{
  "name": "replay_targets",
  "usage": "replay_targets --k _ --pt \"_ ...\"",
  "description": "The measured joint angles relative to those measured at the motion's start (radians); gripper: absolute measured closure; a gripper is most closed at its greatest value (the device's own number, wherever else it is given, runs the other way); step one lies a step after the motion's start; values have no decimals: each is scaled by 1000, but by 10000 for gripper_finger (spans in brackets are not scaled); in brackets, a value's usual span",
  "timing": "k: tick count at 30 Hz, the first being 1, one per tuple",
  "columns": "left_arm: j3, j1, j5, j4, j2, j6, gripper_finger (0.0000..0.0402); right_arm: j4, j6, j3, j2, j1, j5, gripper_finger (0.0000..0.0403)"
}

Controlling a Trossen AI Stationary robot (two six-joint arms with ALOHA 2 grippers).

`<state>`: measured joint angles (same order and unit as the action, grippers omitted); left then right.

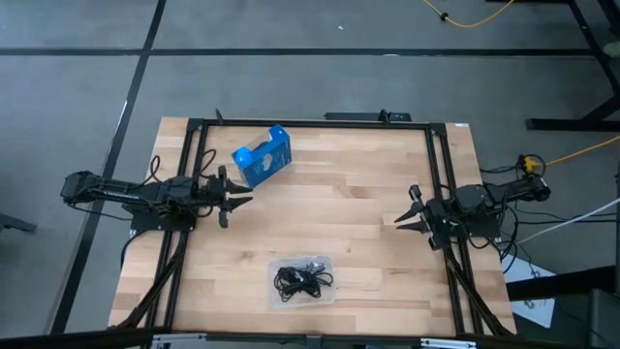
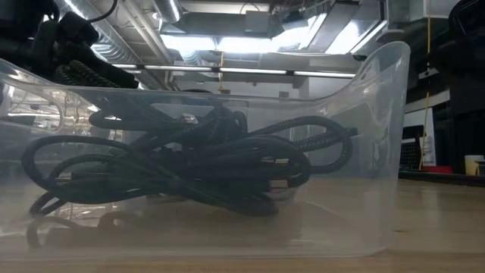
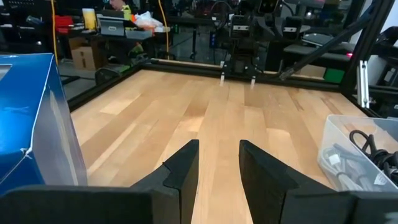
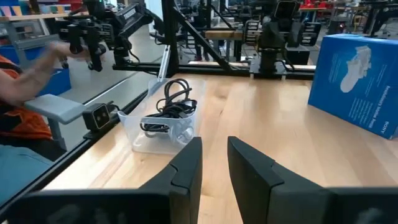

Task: Pick and place USB-C Cables
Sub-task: Return to Home Position

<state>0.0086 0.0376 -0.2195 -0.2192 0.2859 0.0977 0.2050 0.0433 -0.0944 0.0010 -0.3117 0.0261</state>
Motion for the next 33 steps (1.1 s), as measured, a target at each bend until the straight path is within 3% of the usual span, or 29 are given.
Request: replay_targets --k 33 --pt "0 0 0 0 0 4 294 2 7 3 0 3 7 322"
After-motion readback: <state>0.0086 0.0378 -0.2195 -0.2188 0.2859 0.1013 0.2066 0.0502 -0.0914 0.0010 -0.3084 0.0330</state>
